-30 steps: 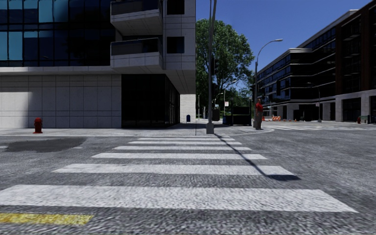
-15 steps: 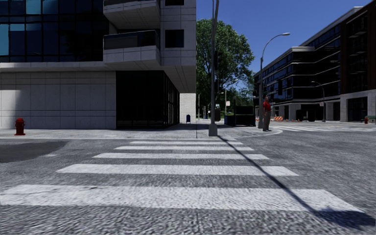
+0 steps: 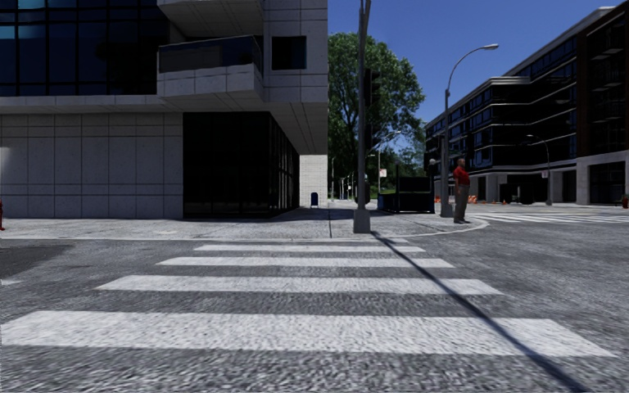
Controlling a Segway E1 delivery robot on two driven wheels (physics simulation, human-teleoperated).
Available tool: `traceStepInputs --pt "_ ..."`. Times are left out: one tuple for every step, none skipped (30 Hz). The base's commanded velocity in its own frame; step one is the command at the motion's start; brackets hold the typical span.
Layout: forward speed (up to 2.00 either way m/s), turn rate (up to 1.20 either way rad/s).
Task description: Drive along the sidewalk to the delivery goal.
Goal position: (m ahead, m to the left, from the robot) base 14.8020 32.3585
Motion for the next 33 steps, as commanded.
traceStepInputs --pt "2.00 0.00" --pt "2.00 0.00" --pt "2.00 0.00" --pt "2.00 0.00" --pt "2.00 0.00" --pt "2.00 0.00" --pt "2.00 0.00" --pt "2.00 0.00" --pt "2.00 0.00" --pt "2.00 0.00" --pt "2.00 0.00" --pt "2.00 0.00" --pt "2.00 0.00" --pt "2.00 0.00" --pt "2.00 0.00" --pt "2.00 0.00" --pt "2.00 0.00" --pt "2.00 0.00" --pt "2.00 0.00" --pt "2.00 0.00" --pt "2.00 0.00" --pt "2.00 0.00" --pt "2.00 0.00" --pt "2.00 0.00" --pt "2.00 0.00" --pt "2.00 0.00" --pt "2.00 0.00" --pt "2.00 0.00" --pt "2.00 0.00" --pt "2.00 0.00" --pt "2.00 0.00" --pt "2.00 0.00" --pt "2.00 0.00"
